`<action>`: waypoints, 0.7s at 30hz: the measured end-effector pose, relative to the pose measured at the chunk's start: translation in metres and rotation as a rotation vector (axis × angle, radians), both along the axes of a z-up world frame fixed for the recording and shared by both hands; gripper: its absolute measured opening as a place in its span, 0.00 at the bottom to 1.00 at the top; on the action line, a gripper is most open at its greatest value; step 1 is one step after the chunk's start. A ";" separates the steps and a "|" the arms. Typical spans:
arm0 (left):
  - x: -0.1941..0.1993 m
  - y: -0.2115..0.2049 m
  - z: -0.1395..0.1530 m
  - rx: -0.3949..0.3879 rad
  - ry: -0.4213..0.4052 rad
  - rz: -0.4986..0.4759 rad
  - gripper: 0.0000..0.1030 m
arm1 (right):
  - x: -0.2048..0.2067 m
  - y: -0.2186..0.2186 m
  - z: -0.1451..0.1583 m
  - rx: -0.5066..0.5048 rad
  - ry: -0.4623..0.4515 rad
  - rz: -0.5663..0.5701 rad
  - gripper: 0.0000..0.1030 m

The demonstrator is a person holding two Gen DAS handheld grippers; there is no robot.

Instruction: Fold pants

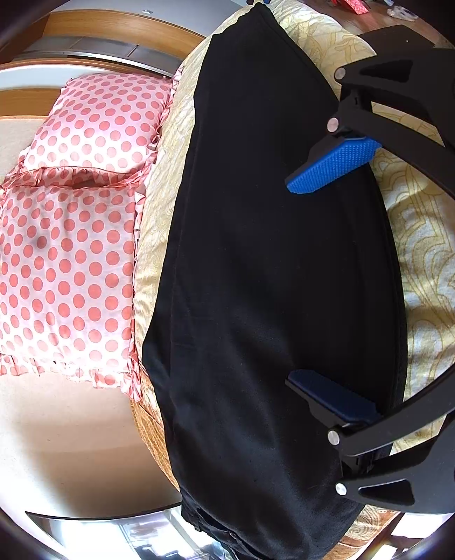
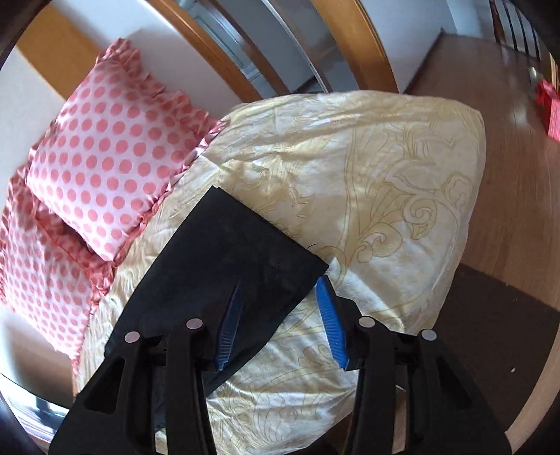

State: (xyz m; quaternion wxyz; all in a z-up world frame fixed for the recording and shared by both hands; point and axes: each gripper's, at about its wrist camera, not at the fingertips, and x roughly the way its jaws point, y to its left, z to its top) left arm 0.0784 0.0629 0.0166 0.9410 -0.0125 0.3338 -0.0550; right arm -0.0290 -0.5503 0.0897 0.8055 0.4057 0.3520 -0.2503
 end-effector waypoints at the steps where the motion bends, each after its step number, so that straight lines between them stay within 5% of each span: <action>1: 0.000 0.000 0.000 -0.001 0.000 0.000 0.98 | -0.001 -0.001 -0.001 -0.001 -0.008 -0.009 0.44; 6: 0.000 0.000 0.000 0.000 0.001 0.001 0.98 | 0.001 -0.001 -0.003 0.030 -0.030 -0.043 0.43; 12: 0.000 0.000 0.000 0.000 0.001 0.001 0.98 | -0.012 0.000 -0.011 0.221 -0.105 -0.075 0.43; 21: 0.000 0.000 0.000 -0.006 -0.001 0.000 0.98 | -0.005 -0.016 -0.018 0.261 -0.192 -0.129 0.39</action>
